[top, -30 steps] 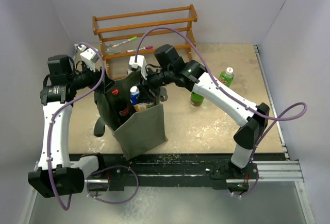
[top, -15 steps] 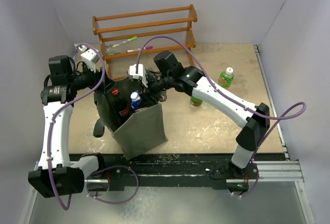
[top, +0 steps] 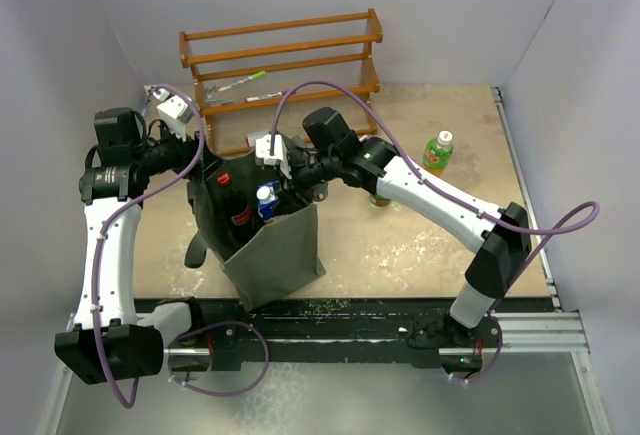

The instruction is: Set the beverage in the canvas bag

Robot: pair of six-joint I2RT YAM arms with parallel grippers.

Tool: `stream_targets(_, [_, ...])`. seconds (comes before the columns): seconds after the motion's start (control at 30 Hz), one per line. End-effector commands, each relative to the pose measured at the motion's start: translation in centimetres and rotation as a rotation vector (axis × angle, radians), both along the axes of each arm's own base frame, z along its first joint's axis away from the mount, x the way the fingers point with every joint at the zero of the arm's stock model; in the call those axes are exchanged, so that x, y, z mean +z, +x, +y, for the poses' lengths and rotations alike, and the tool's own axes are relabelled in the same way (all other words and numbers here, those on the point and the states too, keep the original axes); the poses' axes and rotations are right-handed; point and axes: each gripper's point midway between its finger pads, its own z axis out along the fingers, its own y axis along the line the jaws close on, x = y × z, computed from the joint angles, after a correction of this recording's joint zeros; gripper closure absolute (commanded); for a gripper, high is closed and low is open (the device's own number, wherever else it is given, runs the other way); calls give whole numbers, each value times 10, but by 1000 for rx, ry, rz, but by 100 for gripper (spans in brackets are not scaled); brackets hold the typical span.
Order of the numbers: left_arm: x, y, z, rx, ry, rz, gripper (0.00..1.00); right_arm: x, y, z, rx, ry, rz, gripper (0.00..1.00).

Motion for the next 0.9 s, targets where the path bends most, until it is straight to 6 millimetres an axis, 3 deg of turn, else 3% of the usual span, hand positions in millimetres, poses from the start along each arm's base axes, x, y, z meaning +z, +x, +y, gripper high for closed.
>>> stream_targets(0.0, [10, -3, -6, -45, 10, -63, 36, 69, 19, 15, 31, 207, -256, 92])
stream_targets(0.33, [9, -5, -8, -59, 9, -67, 36, 37, 25, 18, 10, 118, -181, 75])
stream_targets(0.6, [9, -8, -9, -66, 14, -74, 36, 13, 32, 21, 3, 45, -133, 69])
stream_targets(0.87, [9, -8, -9, -70, 17, -78, 36, 10, 31, 18, 13, 30, -150, 63])
